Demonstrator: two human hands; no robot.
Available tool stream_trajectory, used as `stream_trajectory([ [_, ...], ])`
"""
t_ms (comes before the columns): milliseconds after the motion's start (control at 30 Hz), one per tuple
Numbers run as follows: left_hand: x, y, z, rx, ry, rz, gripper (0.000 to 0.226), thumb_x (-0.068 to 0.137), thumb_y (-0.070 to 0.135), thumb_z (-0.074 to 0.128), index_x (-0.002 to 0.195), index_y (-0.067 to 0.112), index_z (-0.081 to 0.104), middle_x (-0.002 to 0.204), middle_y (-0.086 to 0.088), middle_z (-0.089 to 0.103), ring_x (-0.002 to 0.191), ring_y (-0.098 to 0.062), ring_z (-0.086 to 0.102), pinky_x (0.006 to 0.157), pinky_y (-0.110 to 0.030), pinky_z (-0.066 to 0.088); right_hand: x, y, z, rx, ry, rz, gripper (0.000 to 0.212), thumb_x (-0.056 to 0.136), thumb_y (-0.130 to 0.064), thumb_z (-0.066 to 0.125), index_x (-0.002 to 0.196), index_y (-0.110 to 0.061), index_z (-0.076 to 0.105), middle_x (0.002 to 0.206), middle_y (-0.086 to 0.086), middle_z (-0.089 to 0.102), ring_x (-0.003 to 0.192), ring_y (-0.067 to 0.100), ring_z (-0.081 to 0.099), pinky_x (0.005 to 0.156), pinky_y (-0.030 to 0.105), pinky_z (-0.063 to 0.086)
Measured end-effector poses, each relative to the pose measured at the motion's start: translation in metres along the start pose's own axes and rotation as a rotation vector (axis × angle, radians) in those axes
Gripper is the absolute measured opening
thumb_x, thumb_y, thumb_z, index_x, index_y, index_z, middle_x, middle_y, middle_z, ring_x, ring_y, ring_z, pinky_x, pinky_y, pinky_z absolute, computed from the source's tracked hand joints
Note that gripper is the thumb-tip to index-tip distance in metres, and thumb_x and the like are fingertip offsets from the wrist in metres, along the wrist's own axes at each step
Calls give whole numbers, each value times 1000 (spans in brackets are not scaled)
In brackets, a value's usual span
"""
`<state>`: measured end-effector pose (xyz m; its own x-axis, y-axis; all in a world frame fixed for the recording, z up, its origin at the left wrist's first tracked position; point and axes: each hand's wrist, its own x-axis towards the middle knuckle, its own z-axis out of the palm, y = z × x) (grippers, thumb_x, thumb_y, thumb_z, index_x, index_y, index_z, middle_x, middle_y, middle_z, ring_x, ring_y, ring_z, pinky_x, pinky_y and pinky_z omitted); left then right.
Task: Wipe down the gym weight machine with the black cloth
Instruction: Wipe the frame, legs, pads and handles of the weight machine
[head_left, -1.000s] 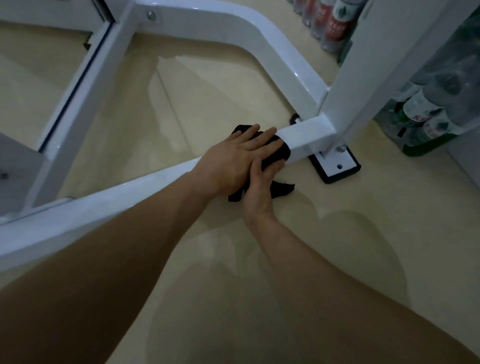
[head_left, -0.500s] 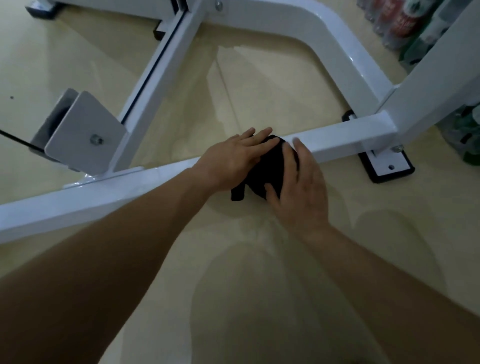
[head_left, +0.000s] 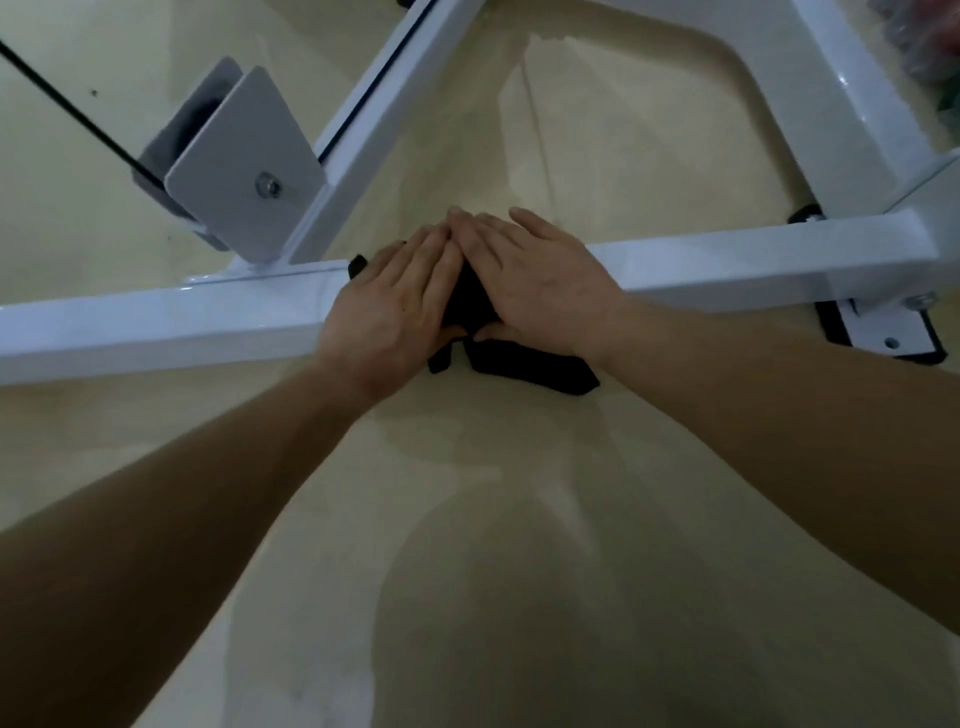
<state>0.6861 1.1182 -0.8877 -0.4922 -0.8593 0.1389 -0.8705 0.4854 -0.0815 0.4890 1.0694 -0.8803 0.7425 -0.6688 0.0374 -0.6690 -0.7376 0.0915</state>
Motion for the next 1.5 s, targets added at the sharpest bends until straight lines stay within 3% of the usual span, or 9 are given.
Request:
stream_trajectory([
  [100,-21,-25,-7,26,-36,-10,73,102,49,42,153,-1,26,156,-22,34,143,-36,36,119,-44,27,18,-17,1,6,12,-47,110,84,-62,63,157,0,9,163,14,24,149,25,28,124,43,16],
  [233,4,1,-8,6,-92,-18,83,96,55,47,156,3,22,161,-16,28,149,-33,27,121,-45,22,-8,11,-5,-8,10,-36,102,87,-65,52,156,1,14,159,17,32,145,28,36,122,46,22],
  [467,47,45,5,7,0,106,77,98,44,52,157,6,21,161,-15,28,147,-31,30,120,-44,25,-64,72,-6,-126,22,-11,93,93,-64,34,151,7,21,150,27,42,136,38,46,115,51,34],
  [700,-31,-32,0,53,60,31,59,109,36,38,154,0,27,159,-20,29,147,-34,31,120,-47,27,13,-12,0,-146,54,-105,93,89,-59,54,150,7,29,154,26,38,142,35,39,120,50,25],
  [833,-80,-76,-8,145,43,-7,52,107,16,37,154,-1,26,161,-19,25,150,-31,25,122,-45,24,59,-73,4,-138,139,-72,101,79,-59,71,146,6,36,149,26,44,137,36,46,119,50,28],
  [1100,-106,-86,-10,202,31,-53,63,97,4,-1,155,2,25,162,-15,24,150,-28,25,120,-47,27,80,-126,13,-141,193,129,90,90,-54,54,151,6,26,156,29,32,144,37,37,121,47,26],
  [1233,-113,-91,-4,197,79,10,51,106,6,14,156,6,26,163,-11,25,151,-27,23,120,-45,27,53,-106,21,-155,376,-68,52,105,-21,39,151,1,32,156,22,38,140,34,43,115,48,36],
  [1333,-128,-99,8,170,183,-47,47,106,6,30,153,5,34,158,-12,35,148,-27,31,119,-44,31,42,-95,24,-198,414,-281,49,107,-10,32,154,0,28,158,21,33,144,35,37,114,49,36],
  [1500,-165,-136,12,158,139,-260,60,102,33,53,152,5,34,157,-14,37,147,-29,33,119,-45,29,88,-150,18,-233,361,-303,48,106,-7,23,152,7,26,156,28,31,145,38,34,121,46,28],
])
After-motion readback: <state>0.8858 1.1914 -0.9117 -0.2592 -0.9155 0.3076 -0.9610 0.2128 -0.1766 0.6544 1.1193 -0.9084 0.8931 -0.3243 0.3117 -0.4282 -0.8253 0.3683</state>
